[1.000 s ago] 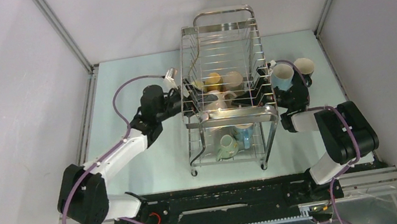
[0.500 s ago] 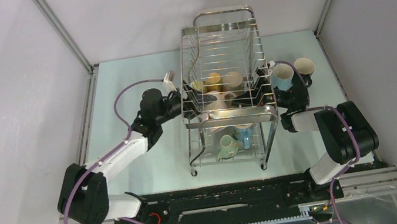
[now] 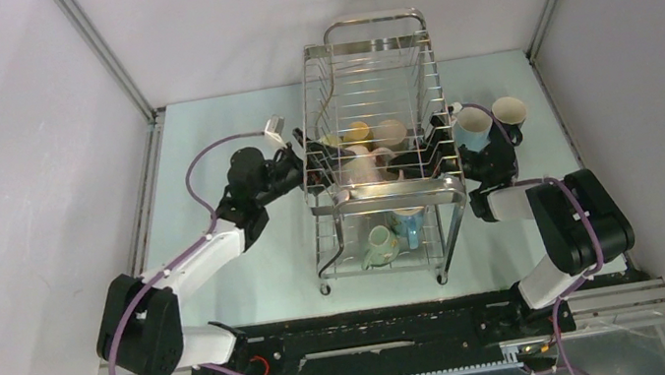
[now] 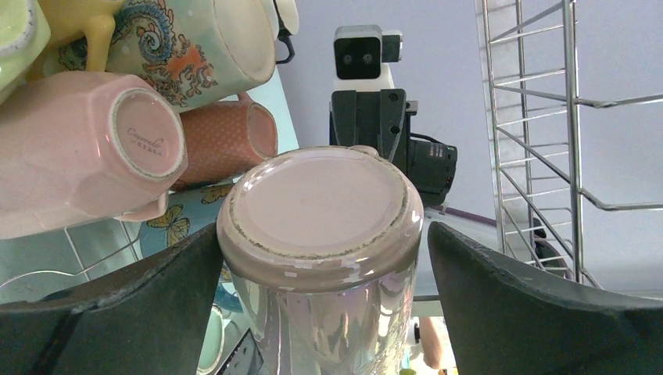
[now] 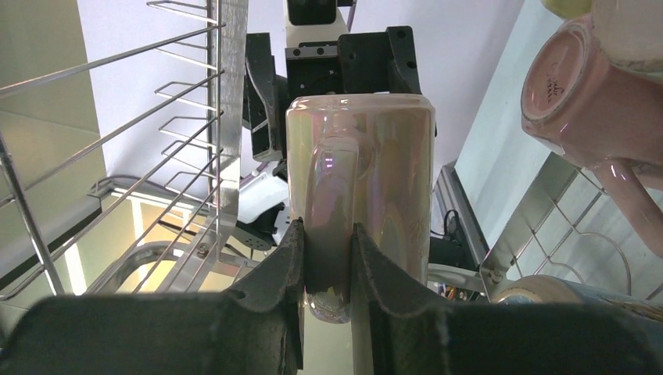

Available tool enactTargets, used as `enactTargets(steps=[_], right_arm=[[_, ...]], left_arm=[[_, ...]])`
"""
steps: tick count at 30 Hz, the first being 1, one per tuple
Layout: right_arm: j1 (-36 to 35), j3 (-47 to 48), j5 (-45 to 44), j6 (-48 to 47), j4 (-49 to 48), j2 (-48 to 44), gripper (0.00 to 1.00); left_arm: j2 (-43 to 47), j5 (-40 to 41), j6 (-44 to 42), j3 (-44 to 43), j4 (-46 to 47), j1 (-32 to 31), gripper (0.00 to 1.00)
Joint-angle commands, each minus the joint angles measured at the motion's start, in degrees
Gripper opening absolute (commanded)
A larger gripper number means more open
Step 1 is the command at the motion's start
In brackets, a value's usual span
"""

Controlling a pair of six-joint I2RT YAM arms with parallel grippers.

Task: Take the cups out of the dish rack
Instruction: Adjust the cup.

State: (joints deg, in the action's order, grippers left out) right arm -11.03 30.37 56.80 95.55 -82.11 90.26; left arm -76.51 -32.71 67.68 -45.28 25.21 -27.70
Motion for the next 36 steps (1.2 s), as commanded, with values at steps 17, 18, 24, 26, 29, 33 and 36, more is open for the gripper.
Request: enactTargets(steps=[17,18,24,26,29,33,36], right_arm=[[1.9,0.1,-3.4,5.7,-3.9,-3.7,0.00],[2.2,-0.1,-3.4,5.9,-3.9,-3.8,0.00],[2.9,-0.4,-3.8,7.1,-3.9,-4.4,0.00],[2.9,-0.4,-4.2,7.6,-4.0,-4.5,0.00],[2.8,-0.3,-4.8,8.7,-4.3,-4.6,0.00],[2.8,-0.3,-5.3,9.7,-4.6,-4.7,0.00],[2.4,-0.3,-5.9,10.3,-4.6,-4.8,0.00]], left_arm=[[4.5,2.3,-3.1,2.7,0.8,2.0,1.00],[4.5,2.4,-3.2,2.7,0.6,2.0,1.00],[3.9,1.7,-3.4,2.8,0.9,2.1,1.00],[4.0,1.7,-3.4,2.7,0.9,2.1,1.00],[3.8,1.4,-3.5,2.7,1.0,2.1,1.00],[3.5,1.2,-3.6,3.1,1.0,2.1,1.00],[3.6,1.1,-3.8,3.3,1.0,2.1,1.00]])
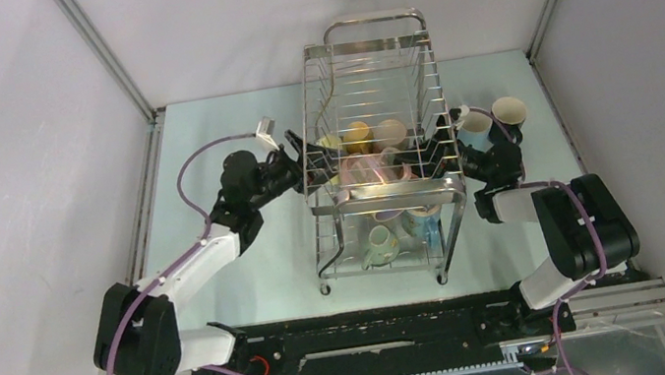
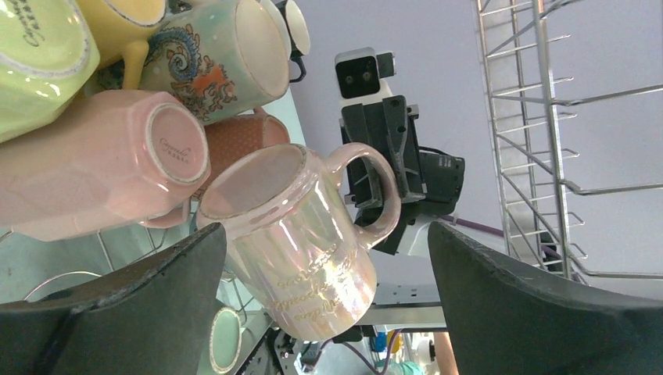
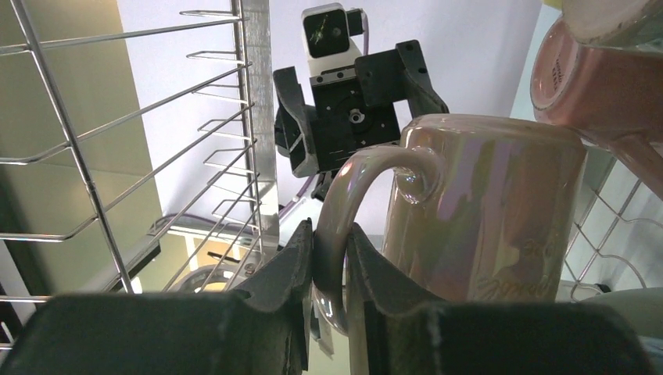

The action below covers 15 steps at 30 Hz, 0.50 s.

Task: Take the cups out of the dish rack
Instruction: Adjust the cup.

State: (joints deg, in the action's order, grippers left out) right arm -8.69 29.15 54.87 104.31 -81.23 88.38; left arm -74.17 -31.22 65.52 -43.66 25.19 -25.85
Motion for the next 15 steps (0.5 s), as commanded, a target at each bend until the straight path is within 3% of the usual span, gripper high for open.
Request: enactTargets(steps=[1,15], right_arm=[[-0.2,1.1,-4.2,1.7,-5.5,-2.9,0.00],[-3.1,4.1,-8.0,5.5,-5.7,-4.1,0.00]], left_arm=[[1.2,-0.4,-1.6,1.7,1.1,0.3,1.00],[1.7,-0.9,-2.6,1.7,-0.3,0.5,1.00]])
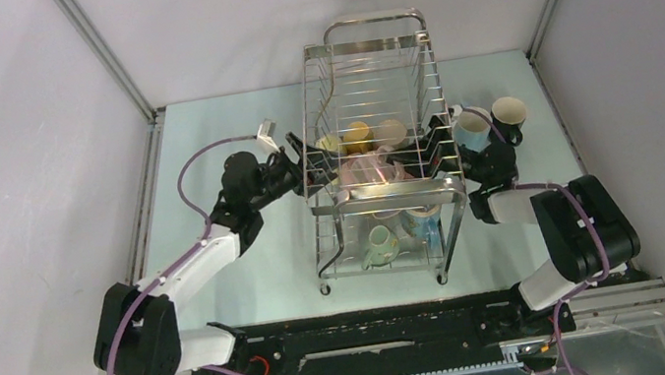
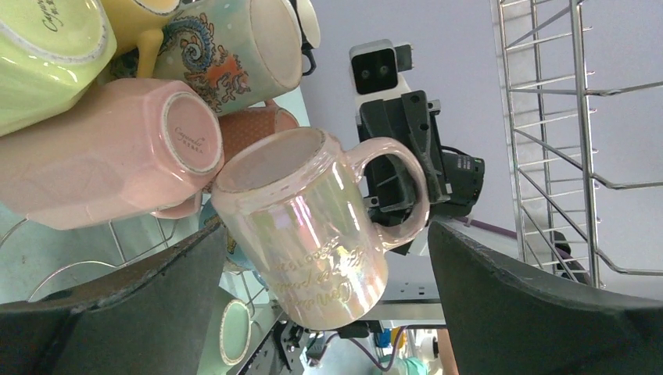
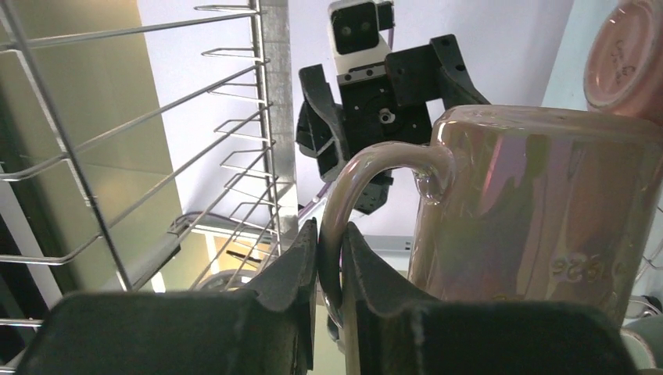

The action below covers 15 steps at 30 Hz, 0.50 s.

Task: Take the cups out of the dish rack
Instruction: Adjust the cup.

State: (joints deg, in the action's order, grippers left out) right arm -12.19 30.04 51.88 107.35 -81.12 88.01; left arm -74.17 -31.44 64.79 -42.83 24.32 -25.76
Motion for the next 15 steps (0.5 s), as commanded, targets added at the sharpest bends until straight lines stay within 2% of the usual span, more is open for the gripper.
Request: enactTargets(steps=[1,15], right_arm=[[0.4,3.1,-5.4,2.8,-5.7,-3.9,0.00],[3.1,1.8,-10.6,7.6,-5.6,-8.1,0.00]], left_arm=[[1.7,-0.7,-1.9,0.9,0.5,0.4,1.00],[2.1,-1.3,-2.3,1.3,0.1,0.8,1.00]])
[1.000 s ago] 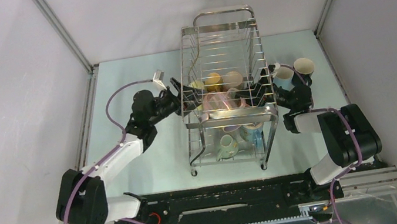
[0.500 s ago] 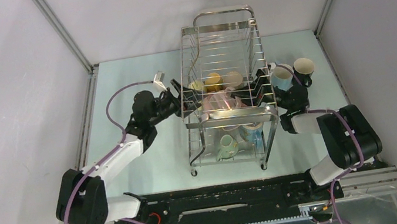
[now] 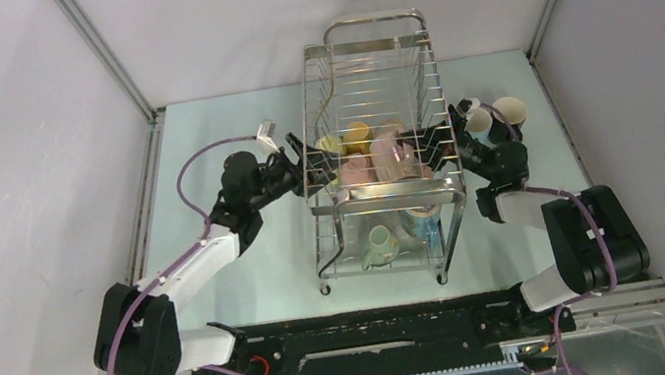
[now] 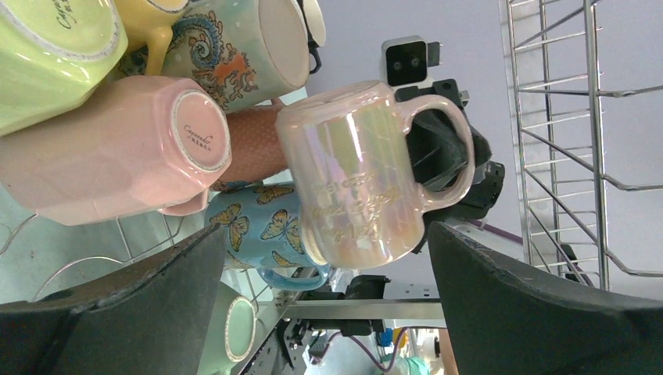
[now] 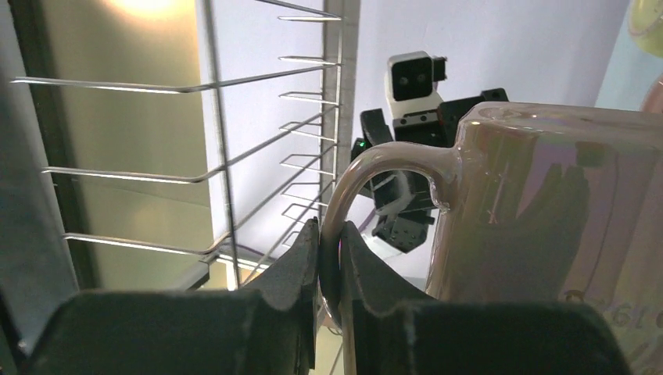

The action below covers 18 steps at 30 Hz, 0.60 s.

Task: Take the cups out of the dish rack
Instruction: Adjust the cup.

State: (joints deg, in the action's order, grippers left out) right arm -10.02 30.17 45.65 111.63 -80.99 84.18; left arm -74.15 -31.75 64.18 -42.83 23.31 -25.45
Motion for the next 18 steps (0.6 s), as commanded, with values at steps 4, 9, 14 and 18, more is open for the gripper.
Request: enactTargets(steps=[4,9,14,18], right_arm=[[2.0,0.8,-5.0,4.2,-5.3,-5.2,0.00],[3.5,0.0,-4.8,3.1,-0.9,-7.9,0.00],[5.6,-0.6,-4.0,0.0,6.4,-12.3,0.00],[7.7,-1.3,-3.6,-0.2,9.1,-14.7,0.00]], left_arm=[[2.3,-1.0,-1.8,1.4,1.0,0.7,1.00],[3.0,-1.0,-2.2,1.3,0.2,0.8,1.00],[3.9,-0.9,-2.9,1.1,-0.8,1.1,1.00],[4.3,-0.9,-3.1,1.1,-1.1,1.3,1.00]])
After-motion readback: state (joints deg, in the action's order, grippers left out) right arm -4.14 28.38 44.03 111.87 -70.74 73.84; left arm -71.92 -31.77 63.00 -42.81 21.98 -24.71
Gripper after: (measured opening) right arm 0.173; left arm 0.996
